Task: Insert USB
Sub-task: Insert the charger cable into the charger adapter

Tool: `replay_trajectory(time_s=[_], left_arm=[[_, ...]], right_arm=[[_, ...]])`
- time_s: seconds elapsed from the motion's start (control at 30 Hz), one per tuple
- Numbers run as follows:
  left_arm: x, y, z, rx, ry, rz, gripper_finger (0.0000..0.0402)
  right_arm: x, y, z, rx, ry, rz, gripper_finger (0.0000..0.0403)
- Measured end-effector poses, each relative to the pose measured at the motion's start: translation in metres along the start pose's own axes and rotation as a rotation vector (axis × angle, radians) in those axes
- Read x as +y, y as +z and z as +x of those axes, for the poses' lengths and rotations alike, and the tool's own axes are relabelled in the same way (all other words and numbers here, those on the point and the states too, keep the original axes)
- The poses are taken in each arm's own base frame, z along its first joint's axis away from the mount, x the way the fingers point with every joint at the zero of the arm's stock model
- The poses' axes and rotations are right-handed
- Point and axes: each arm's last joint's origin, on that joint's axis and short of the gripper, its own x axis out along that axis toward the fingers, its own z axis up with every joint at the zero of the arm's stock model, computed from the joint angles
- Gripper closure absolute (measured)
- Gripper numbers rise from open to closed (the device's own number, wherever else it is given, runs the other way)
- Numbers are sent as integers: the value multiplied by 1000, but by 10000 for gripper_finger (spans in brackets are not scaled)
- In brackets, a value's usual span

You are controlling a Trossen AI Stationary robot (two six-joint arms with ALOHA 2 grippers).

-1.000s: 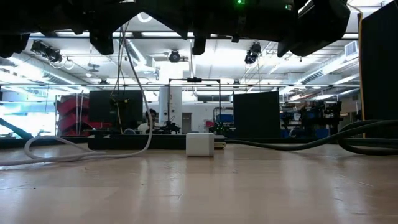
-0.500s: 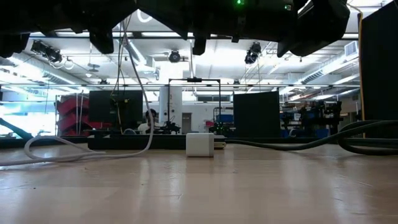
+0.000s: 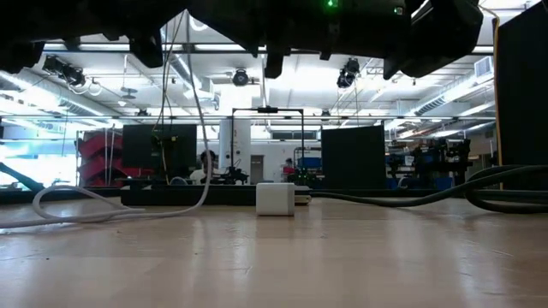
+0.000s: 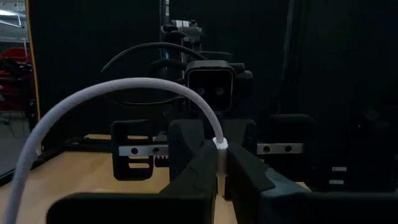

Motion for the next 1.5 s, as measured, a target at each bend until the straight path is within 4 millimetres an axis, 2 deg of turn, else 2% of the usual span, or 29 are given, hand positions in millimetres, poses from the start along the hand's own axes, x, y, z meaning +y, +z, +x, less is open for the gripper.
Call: replay_trajectory(time_s=[0.47,0.87,0.97,1.3,1.5], left_arm=[[-3,-1,5,38,-2,48,399],[-3,-2,5,51,-5,24,400],[-3,-3,4,65,-6,7,386],[1,0,-1,169,-2,-15,303],[6,-6,4,248,22,-39,291]], right_arm=[[-1,-4,0,33,-7,-9,388],[-1,-6,0,55,-8,-33,402],[-1,-7,0,69,-8,-33,402],[-2,-15,1,168,-39,-12,403],[2,-9,16,265,-45,-33,403]])
